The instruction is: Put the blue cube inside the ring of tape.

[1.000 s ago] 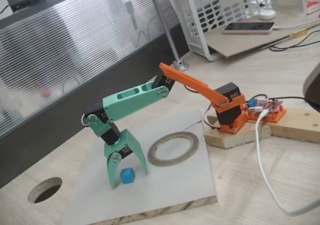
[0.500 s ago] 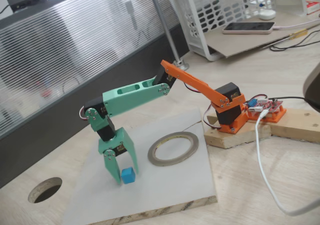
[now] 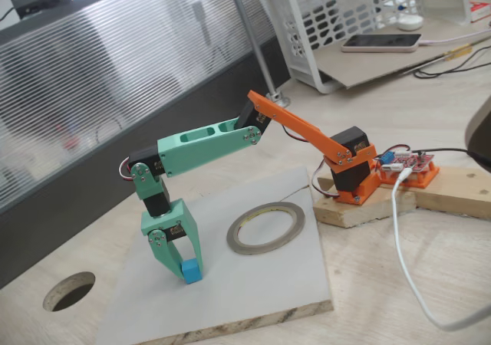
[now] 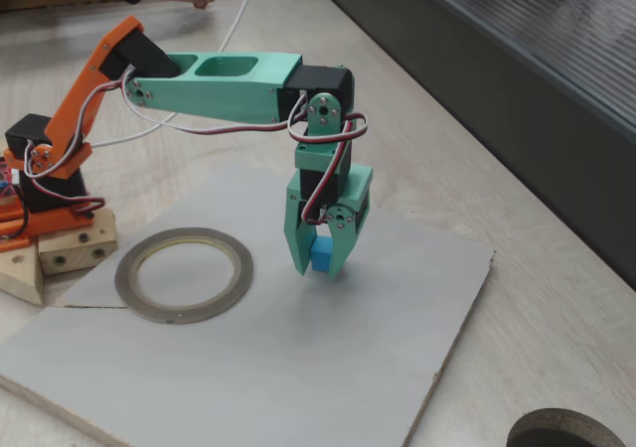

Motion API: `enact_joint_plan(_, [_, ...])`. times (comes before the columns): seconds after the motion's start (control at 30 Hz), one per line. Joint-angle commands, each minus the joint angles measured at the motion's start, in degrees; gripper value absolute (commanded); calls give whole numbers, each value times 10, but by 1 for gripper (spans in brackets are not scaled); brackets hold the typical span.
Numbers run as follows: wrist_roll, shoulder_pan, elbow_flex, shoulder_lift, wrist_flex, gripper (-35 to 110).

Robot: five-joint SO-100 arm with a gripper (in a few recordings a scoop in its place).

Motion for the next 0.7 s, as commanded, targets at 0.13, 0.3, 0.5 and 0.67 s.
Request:
enact_joint_plan(0.13, [4,-4,1,33,-1,7])
enact_joint_plan(0.3, [4,-4,2,33,-1,7])
enact_joint_plan(0.5, [4,-4,11,36,-1,7])
enact_joint_plan(0.67, [4,-3,112,105,-2,7])
